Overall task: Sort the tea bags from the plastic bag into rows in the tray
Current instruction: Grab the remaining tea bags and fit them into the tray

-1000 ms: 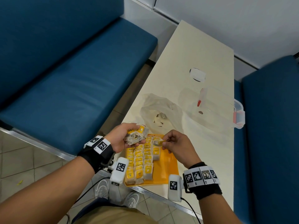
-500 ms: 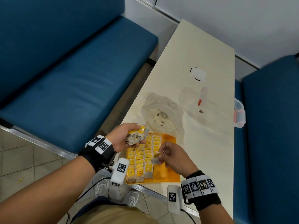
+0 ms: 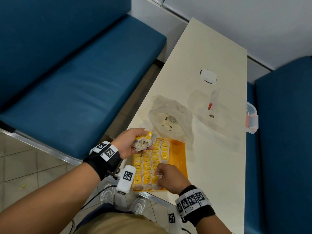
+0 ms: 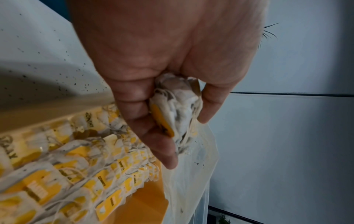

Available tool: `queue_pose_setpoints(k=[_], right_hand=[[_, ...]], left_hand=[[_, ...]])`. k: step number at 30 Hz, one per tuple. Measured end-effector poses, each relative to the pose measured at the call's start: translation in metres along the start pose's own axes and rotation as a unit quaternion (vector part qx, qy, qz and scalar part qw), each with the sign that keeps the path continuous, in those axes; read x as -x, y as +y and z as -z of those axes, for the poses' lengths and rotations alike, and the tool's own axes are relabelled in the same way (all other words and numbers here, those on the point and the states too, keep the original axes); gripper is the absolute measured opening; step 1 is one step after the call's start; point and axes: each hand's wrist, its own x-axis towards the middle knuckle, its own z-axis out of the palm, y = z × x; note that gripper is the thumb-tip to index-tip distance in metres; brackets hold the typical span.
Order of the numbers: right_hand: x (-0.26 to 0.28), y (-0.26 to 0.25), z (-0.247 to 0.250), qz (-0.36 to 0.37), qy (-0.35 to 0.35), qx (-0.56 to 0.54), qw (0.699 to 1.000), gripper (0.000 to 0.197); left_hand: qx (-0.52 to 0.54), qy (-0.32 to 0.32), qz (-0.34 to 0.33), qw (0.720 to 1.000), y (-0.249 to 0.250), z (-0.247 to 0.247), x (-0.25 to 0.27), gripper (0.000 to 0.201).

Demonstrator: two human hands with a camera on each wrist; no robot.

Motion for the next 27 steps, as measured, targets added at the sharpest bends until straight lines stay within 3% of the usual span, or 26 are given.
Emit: queue_pose_setpoints(k=[12,21,27], right_hand=[[0.002,-0.002,0.004,-0.008,-0.013,0.059,0.998,0.053],[0.003,-0.003,-0.013,0.017,0.047,0.068,0.996,0.04],[0.0,0.007,-0.013,-0.018,0.06,-0.026,0.998,0.033]], left_hand=[[-0.006,0.005,-0.002,1.0,0.0,0.0,0.001,0.033],[-0.005,0.01,-0.003,1.0,-0.001,-0.003,0.005,0.026],[-0.011,0.007,-0.002,1.0,0.0,-0.004,0.006,0.021]])
